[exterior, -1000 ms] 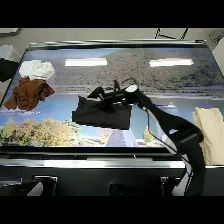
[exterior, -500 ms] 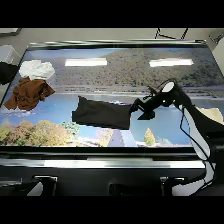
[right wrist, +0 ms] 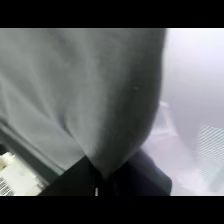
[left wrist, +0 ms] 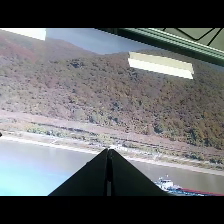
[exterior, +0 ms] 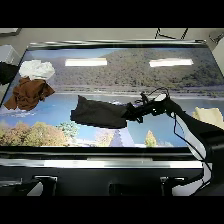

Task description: Fold the clothes and pants, and hang the long-sleeved shirts on hangers.

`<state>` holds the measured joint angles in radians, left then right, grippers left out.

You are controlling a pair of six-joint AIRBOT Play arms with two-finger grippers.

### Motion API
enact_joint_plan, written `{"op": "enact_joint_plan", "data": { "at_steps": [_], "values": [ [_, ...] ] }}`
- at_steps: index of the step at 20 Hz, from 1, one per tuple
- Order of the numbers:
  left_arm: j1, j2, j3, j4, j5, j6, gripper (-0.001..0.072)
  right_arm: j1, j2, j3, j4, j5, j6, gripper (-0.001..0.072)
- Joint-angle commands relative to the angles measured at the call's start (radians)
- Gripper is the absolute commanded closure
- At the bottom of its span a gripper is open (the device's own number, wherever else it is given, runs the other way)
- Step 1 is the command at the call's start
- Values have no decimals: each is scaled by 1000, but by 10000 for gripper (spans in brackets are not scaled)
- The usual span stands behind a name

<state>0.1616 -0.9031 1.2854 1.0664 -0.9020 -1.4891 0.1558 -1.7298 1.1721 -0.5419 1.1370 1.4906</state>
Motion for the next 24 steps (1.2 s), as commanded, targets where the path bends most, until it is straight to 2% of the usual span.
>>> {"op": "enact_joint_plan", "data": {
  "at_steps": [1, 3, 7, 10, 18, 24],
  "values": [
    [-1, 0, 0, 0, 1, 0, 684, -28, 24, 46, 109, 69, -108, 672],
    [-1, 0, 0, 0, 1, 0, 684, -101, 76, 130, 88, 130, -106, 672],
    [-1, 0, 0, 0, 1, 0, 684, -327, 188, 316, -104, 218, 39, 672],
    [-1, 0, 0, 0, 1, 0, 684, -520, 249, 410, -209, 296, 102, 672],
    [-1, 0, 0, 0, 1, 0, 684, -989, 333, 454, -230, 278, 179, 672],
    [-1, 0, 0, 0, 1, 0, 684, -1184, 336, 454, -230, 267, 204, 672]
  ]
}}
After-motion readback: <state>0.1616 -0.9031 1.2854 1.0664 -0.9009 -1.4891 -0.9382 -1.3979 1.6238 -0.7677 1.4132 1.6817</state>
